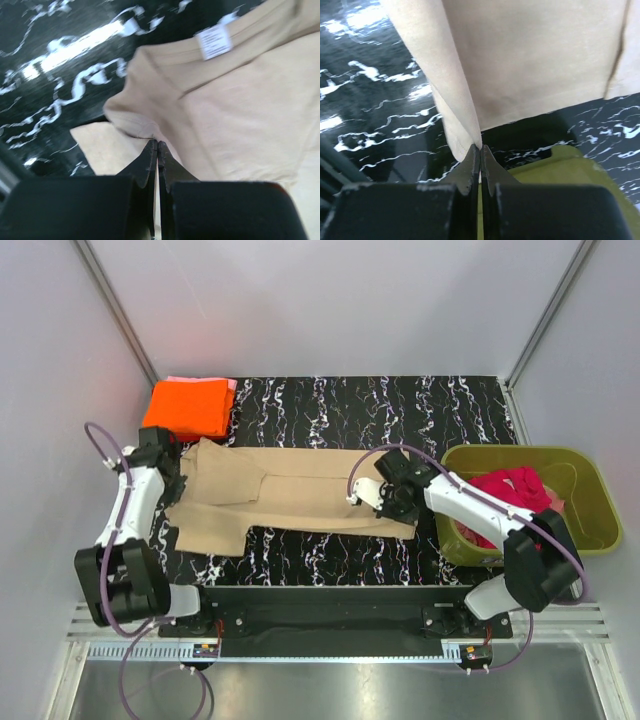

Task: Fold and stack the t-shirts
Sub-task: Fold the tshirt

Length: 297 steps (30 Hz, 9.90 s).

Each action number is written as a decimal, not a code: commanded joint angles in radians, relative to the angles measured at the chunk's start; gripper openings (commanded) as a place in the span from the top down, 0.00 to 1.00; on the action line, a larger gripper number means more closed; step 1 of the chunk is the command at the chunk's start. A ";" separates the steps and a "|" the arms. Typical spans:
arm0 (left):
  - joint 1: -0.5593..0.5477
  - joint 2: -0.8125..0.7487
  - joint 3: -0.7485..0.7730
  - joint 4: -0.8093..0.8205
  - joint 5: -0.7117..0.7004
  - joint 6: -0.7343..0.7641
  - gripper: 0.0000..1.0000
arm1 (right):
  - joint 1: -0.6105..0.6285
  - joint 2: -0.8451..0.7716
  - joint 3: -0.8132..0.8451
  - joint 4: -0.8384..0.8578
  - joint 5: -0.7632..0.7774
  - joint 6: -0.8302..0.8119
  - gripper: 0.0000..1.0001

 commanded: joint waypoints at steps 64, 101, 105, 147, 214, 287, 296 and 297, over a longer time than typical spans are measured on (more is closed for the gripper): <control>-0.138 0.527 0.479 0.058 -0.210 0.072 1.00 | -0.186 0.411 0.323 0.103 0.077 -0.205 1.00; -0.151 0.525 0.559 -0.012 -0.198 0.066 0.69 | -0.193 0.387 0.322 0.221 0.135 -0.158 0.76; -0.151 0.443 0.546 -0.020 -0.202 0.103 0.64 | -0.177 0.355 0.404 0.230 0.183 -0.043 0.80; -0.181 0.330 -0.060 0.138 -0.106 -0.025 0.65 | 0.019 0.463 0.254 0.072 0.190 1.105 1.00; 0.236 -0.104 -0.320 0.494 0.303 0.248 0.43 | 0.093 0.321 0.357 0.379 -0.078 1.270 0.98; 0.293 -0.320 -0.508 0.425 0.339 0.236 0.49 | 0.183 0.316 0.374 0.485 -0.193 1.410 0.87; 0.294 -0.257 -0.562 0.579 0.314 0.216 0.51 | 0.183 0.327 0.362 0.486 -0.207 1.346 0.87; 0.293 -0.268 -0.570 0.622 0.315 0.213 0.55 | 0.185 0.327 0.362 0.485 -0.205 1.333 0.87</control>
